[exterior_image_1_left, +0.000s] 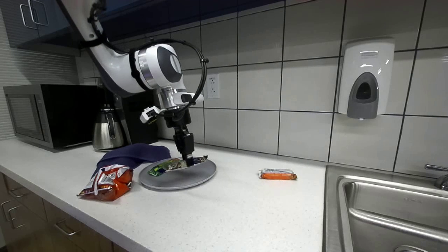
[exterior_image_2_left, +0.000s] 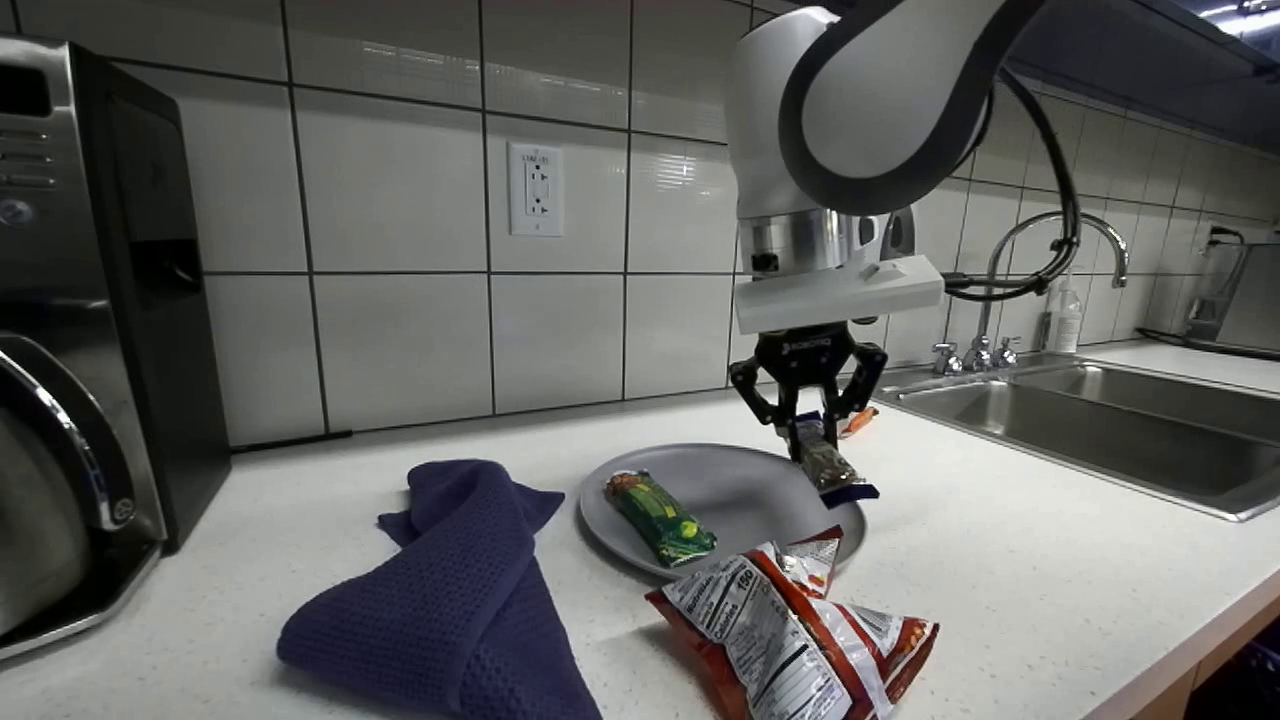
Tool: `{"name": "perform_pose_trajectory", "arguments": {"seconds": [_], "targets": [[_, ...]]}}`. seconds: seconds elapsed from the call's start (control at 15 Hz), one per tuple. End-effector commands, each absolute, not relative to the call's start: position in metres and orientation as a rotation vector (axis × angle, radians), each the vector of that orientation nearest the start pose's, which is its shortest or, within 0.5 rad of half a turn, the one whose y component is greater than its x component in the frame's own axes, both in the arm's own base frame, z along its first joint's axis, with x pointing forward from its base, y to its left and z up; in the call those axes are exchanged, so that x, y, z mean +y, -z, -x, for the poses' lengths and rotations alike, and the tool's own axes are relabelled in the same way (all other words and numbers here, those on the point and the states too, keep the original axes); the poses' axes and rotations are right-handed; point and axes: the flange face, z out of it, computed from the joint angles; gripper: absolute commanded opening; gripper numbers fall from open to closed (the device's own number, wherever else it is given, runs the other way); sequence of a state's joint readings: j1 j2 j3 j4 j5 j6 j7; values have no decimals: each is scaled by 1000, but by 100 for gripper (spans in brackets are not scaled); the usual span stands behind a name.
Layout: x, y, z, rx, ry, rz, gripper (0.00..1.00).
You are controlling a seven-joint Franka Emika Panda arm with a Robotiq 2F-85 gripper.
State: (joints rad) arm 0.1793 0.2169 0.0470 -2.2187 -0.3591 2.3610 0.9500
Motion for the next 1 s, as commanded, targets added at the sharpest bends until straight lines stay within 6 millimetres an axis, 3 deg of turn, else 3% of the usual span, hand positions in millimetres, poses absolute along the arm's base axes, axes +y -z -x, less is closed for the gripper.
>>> {"name": "perform_pose_trajectory", "arguments": {"seconds": [0.0, 0.47, 0.93], "targets": [[144, -267, -552, 591, 98, 3355, 8], [190, -257, -574, 346, 101, 3370, 8], [195, -249, -580, 215, 85, 3380, 8]]}}
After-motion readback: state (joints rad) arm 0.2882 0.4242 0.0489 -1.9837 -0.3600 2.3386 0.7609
